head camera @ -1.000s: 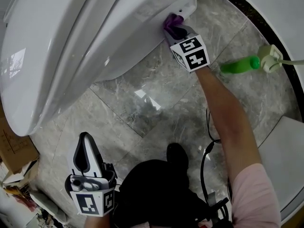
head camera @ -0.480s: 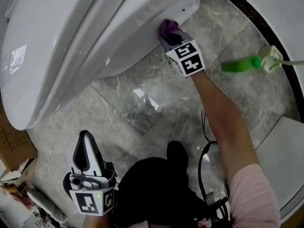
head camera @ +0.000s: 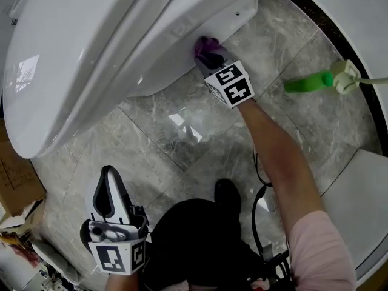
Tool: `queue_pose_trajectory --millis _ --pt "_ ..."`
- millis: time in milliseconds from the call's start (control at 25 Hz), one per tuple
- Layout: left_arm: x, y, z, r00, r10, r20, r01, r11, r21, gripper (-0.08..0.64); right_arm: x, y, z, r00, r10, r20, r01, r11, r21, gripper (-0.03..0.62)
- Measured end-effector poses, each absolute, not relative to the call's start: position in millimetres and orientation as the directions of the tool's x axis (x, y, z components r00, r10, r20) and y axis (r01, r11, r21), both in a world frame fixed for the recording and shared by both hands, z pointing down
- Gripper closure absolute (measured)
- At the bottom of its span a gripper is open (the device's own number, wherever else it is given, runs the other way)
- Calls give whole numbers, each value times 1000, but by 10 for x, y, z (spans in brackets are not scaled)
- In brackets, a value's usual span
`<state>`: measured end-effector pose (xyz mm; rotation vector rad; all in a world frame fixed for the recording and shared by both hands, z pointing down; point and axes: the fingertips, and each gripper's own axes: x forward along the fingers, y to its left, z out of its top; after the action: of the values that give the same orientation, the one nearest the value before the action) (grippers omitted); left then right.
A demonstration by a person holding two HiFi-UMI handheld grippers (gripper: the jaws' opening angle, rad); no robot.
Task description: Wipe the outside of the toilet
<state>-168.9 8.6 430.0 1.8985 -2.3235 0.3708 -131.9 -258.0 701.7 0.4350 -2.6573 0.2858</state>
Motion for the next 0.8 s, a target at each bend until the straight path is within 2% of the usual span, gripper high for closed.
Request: queue_pose_trajectory --millis 800 --pt "-1823 295 4191 -226 -950 214 -972 206 -112 552 -1674 -1982 7018 -875 -156 458 -247 958 -144 535"
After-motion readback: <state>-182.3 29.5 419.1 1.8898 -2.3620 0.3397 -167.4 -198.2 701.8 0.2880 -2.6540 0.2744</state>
